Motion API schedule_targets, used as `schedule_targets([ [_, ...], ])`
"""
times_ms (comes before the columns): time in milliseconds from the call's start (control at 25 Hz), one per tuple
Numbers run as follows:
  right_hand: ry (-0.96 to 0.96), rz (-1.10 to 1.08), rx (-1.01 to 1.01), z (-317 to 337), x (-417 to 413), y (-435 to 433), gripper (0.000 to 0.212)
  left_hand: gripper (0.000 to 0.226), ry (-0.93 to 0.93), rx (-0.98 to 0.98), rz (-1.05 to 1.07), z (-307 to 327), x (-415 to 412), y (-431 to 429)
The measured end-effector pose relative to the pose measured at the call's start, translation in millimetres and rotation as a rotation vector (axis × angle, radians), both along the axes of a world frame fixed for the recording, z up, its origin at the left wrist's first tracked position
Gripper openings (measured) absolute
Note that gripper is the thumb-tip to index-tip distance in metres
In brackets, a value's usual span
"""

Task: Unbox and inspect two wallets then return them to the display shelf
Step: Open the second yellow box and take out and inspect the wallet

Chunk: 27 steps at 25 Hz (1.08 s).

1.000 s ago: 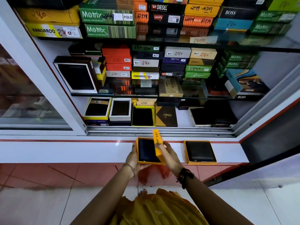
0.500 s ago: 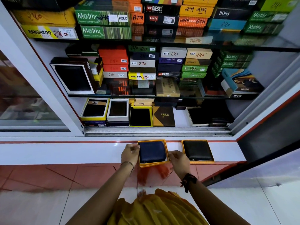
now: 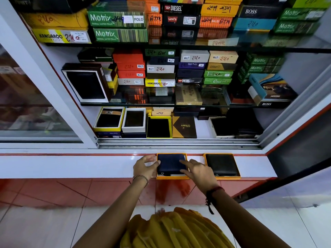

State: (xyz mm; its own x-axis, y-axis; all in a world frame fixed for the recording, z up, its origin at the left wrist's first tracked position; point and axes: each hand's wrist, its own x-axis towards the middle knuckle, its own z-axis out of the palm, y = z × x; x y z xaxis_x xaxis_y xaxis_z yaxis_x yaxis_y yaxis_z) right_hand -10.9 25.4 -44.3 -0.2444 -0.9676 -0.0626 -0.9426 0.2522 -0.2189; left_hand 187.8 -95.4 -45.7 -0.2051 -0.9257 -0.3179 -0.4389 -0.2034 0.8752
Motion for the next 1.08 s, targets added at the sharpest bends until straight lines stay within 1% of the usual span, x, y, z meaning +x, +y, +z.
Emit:
schedule_targets([
  [40, 0.032, -0.009, -0.002, 2, -2, -1, 0.046, 0.034, 0.021, 0.027, 0.024, 2, 1, -1],
  [80, 0.002, -0.045, -0.012, 4, -3, -3, 0.043, 0.032, 0.052, 0.067, 0.04, 3, 0, -3],
  [120, -0.131, -0.1, -0.028, 6, -3, -7, 0.038, 0.031, 0.101, 0.127, 0.046, 5, -1, -4],
  [160, -0.374, -0.169, -0.045, 10, -3, -13, 0.032, 0.031, 0.159, 0.197, 0.046, 7, -2, -5],
  [200, -0.657, -0.245, -0.051, 15, -2, -18, 0.027, 0.032, 0.209, 0.259, 0.045, 10, -2, -6],
  [240, -0.894, -0.322, -0.056, 19, -2, -22, 0.024, 0.033, 0.247, 0.296, 0.043, 12, -3, -6],
  [280, -1.04, -0.379, -0.073, 22, -3, -25, 0.025, 0.033, 0.28, 0.311, 0.036, 13, -2, -7],
  [320, -1.116, -0.408, -0.096, 25, -6, -25, 0.025, 0.033, 0.319, 0.321, 0.025, 14, -1, -7],
  [400, -1.2, -0.405, -0.144, 29, -9, -22, 0.024, 0.035, 0.431, 0.377, 0.013, 17, 0, -8],
  [520, -1.229, -0.372, -0.184, 37, -12, -17, 0.032, 0.038, 0.575, 0.524, 0.009, 23, 1, -10],
  [600, -1.267, -0.34, -0.209, 46, -12, -16, 0.032, 0.037, 0.633, 0.588, -0.037, 26, 3, -13],
  [680, -1.337, -0.337, -0.256, 56, -11, -17, 0.032, 0.037, 0.654, 0.58, -0.09, 30, 4, -16],
  [720, -1.405, -0.363, -0.266, 61, -7, -17, 0.036, 0.038, 0.658, 0.557, -0.099, 33, 4, -17],
  [760, -1.487, -0.407, -0.239, 65, -2, -18, 0.045, 0.038, 0.663, 0.523, -0.097, 36, 3, -17],
  [800, -1.549, -0.436, -0.159, 70, 4, -20, 0.053, 0.039, 0.67, 0.482, -0.096, 38, 2, -18],
  [840, -1.576, -0.423, -0.051, 74, 12, -23, 0.056, 0.041, 0.673, 0.444, -0.104, 41, 0, -18],
  [880, -1.57, -0.381, 0.039, 76, 20, -26, 0.055, 0.046, 0.665, 0.412, -0.121, 44, -2, -17],
  [920, -1.562, -0.334, 0.079, 77, 26, -29, 0.049, 0.052, 0.651, 0.386, -0.141, 47, -4, -16],
  [1000, -1.536, -0.316, 0.038, 81, 30, -34, 0.033, 0.062, 0.626, 0.345, -0.144, 53, -5, -12],
  [1080, -1.451, -0.339, -0.065, 88, 21, -33, 0.021, 0.061, 0.589, 0.289, -0.092, 57, 0, -15],
])
